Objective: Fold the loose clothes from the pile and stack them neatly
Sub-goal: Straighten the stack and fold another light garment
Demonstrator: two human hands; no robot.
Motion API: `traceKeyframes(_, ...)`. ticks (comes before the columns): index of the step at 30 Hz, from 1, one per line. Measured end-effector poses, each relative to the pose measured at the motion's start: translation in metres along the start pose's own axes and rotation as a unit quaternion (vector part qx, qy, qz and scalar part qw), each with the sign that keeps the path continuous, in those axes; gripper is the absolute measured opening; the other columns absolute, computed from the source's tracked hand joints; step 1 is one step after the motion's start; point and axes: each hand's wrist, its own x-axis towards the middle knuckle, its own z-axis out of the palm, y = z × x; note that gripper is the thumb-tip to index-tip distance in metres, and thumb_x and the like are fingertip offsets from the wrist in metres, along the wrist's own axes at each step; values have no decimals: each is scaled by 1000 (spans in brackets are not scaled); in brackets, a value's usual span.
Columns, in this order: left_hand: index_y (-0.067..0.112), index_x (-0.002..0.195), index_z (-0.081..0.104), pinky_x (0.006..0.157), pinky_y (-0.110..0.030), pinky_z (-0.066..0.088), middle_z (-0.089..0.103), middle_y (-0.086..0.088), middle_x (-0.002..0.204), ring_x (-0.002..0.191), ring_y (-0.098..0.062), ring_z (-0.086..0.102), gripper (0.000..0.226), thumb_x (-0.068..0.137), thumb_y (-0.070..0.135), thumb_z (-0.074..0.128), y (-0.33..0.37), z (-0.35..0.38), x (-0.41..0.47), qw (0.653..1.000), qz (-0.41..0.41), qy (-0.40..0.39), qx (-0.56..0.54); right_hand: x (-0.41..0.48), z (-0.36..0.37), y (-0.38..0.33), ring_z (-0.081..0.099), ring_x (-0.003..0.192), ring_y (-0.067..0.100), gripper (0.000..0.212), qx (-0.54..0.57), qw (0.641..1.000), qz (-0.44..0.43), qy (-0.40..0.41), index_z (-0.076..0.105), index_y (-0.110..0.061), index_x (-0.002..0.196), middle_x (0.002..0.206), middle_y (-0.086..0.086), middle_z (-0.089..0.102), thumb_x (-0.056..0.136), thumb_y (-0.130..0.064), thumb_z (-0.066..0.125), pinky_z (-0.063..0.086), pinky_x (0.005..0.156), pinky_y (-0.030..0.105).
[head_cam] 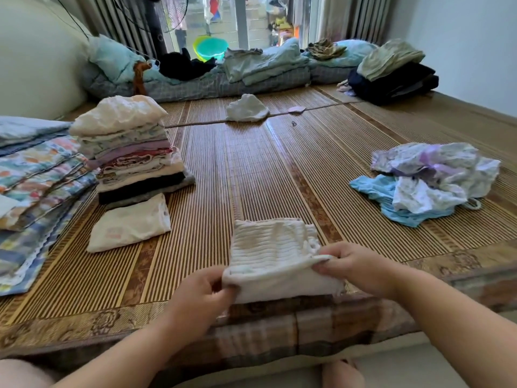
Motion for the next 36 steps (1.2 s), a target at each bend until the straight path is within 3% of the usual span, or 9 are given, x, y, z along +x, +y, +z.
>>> traceKeyframes(5, 24, 88, 70, 71, -44, 59, 72, -1, 85, 80, -19, 69, 38, 75, 59, 66, 7, -4, 54, 973, -119, 132, -147, 45, -14, -12, 64, 92, 26, 27, 130, 973, 18, 192, 68, -19, 100, 103, 10, 66, 91, -42, 57, 55, 77, 40)
traceKeyframes(10, 22, 135, 47, 85, -47, 55, 60, -3, 118, 98, -21, 62, 50, 89, 35, 63, 6, -3, 100, 945, -176, 190, -199, 85, -21, -23, 59, 101, 28, 48, 129, 919, 81, 364, 51, -22, 121, 112, 7, 60, 87, -56, 55, 50, 89, 51)
traceKeyframes(13, 30, 143, 32, 76, -39, 55, 58, 0, 118, 93, -19, 61, 73, 82, 39, 70, 2, 0, 107, 965, -239, 104, -5, 93, -19, -21, 57, 108, 27, 78, -60, 931, 184, 309, 38, -17, 138, 124, 8, 55, 77, -54, 69, 52, 83, 40)
traceKeyframes(15, 30, 139, 34, 81, -42, 57, 59, 2, 112, 95, -20, 63, 74, 78, 37, 74, 1, 3, 108, 962, -262, 72, 34, 95, -13, -18, 60, 92, 19, 73, -160, 926, 234, 249, 52, -13, 124, 108, 3, 60, 67, -50, 78, 50, 66, 29)
traceKeyframes(18, 33, 141, 27, 83, -37, 55, 56, 9, 105, 95, -15, 61, 77, 79, 33, 73, 3, 6, 106, 963, -258, 56, 57, 99, -2, -13, 62, 80, 12, 45, -181, 934, 238, 196, 64, -22, 95, 92, -3, 66, 61, -43, 84, 52, 66, 26)
traceKeyframes(22, 47, 146, 8, 70, -25, 52, 51, 10, 104, 88, -10, 59, 85, 86, 22, 63, 9, 9, 100, 980, -189, 55, 22, 99, -3, -10, 62, 75, 9, 33, -178, 945, 193, 197, 52, -31, 86, 85, -7, 63, 66, -30, 78, 48, 57, 24)
traceKeyframes(24, 59, 141, 7, 78, -30, 56, 47, 10, 113, 94, -13, 60, 85, 88, 15, 58, 6, 8, 93, 984, -158, 59, -56, 98, -8, -7, 65, 78, 14, 34, -125, 958, 169, 193, 56, -27, 94, 89, -2, 65, 67, -25, 76, 56, 63, 30)
traceKeyframes(30, 53, 127, 49, 65, -11, 51, 46, 22, 113, 96, -10, 61, 62, 92, 1, 50, -10, -20, 77, 964, -137, 90, -211, 116, -6, -36, 70, 82, 21, 84, -2, 981, 78, 176, 36, -32, 140, 105, 2, 62, 70, -10, 77, 58, 58, 30)
traceKeyframes(36, 49, 110, 61, 74, -32, 59, 53, 14, 115, 97, -22, 63, 52, 90, 3, 48, -28, -122, 61, 965, -108, 193, -143, 191, 41, -108, 70, 82, 23, 105, 28, 990, -59, 126, 8, -48, 148, 117, 8, 58, 75, 4, 63, 58, 61, 29)
